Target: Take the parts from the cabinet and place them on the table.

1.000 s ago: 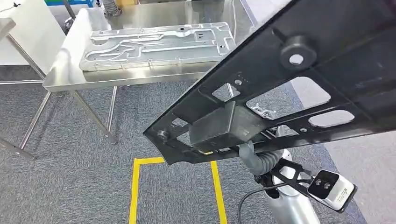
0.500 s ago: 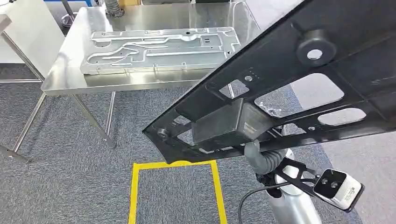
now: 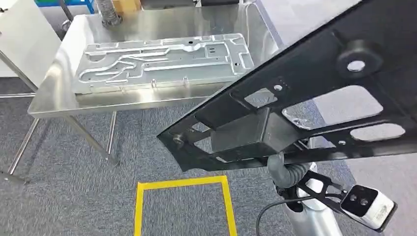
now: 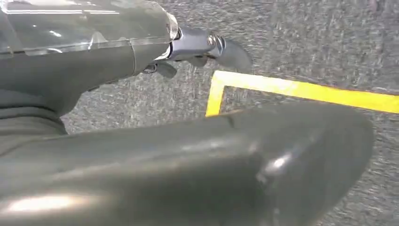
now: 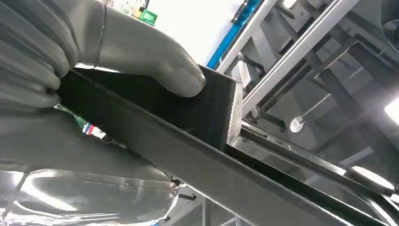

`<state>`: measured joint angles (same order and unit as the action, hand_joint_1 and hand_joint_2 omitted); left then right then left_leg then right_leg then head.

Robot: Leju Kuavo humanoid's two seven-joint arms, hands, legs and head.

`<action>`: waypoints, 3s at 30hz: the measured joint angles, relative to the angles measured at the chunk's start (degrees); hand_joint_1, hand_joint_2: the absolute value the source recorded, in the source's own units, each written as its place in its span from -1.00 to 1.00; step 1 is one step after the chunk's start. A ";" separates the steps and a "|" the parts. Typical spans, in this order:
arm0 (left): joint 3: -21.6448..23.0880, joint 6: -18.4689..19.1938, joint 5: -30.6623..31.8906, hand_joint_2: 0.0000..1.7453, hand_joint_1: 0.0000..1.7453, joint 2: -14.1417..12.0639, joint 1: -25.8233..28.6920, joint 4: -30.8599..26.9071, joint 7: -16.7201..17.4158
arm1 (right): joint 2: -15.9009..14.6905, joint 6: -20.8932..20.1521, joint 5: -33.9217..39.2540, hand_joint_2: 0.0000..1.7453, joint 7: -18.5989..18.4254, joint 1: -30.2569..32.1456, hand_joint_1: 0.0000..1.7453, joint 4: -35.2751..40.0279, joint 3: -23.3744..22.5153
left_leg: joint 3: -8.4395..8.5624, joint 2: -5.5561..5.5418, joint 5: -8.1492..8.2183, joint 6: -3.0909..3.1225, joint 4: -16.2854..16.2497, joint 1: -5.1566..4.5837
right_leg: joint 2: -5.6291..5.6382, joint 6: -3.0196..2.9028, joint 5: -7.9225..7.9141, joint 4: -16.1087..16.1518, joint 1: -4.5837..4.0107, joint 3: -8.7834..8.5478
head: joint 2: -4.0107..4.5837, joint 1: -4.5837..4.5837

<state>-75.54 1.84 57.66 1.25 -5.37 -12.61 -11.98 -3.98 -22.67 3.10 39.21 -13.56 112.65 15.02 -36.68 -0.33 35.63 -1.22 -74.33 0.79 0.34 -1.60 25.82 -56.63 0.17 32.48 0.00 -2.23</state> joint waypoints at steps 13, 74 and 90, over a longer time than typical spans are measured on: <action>0.33 -0.11 -0.09 -1.00 -1.00 -0.17 -0.03 0.02 0.09 | -0.02 -0.55 0.09 1.00 0.00 0.85 1.00 1.16 -0.96 | 2.05 -0.05 -11.88 3.08 16.76 -0.23 | 0.24 2.93 5.53 -9.64 -0.02 -0.71 | 0.02 0.02; 0.33 0.79 -0.44 -1.00 -1.00 0.61 0.05 0.02 -2.91 | -5.71 45.10 -37.18 1.00 -7.03 -23.28 1.00 -44.07 -17.18 | 1.69 0.24 -11.72 2.69 16.40 -0.16 | -0.15 3.16 5.70 -7.27 0.34 1.51 | 0.00 -0.02; 1.36 1.09 0.72 -1.00 -1.00 0.68 -0.59 0.02 -3.93 | -2.88 49.27 -73.20 1.00 -22.03 -42.16 1.00 -62.60 0.75 | 0.24 -0.01 -3.74 -0.21 7.11 -0.10 | -0.54 0.52 -2.11 -1.18 0.46 3.31 | 0.02 -0.02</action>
<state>-74.18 2.93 58.38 1.92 -5.96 -12.59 -15.91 -6.86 26.60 -70.10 17.18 -55.72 50.05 15.76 -36.44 -0.34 31.89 -1.43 -67.22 0.69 -0.20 -1.07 23.71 -57.81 0.63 35.79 0.02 -2.25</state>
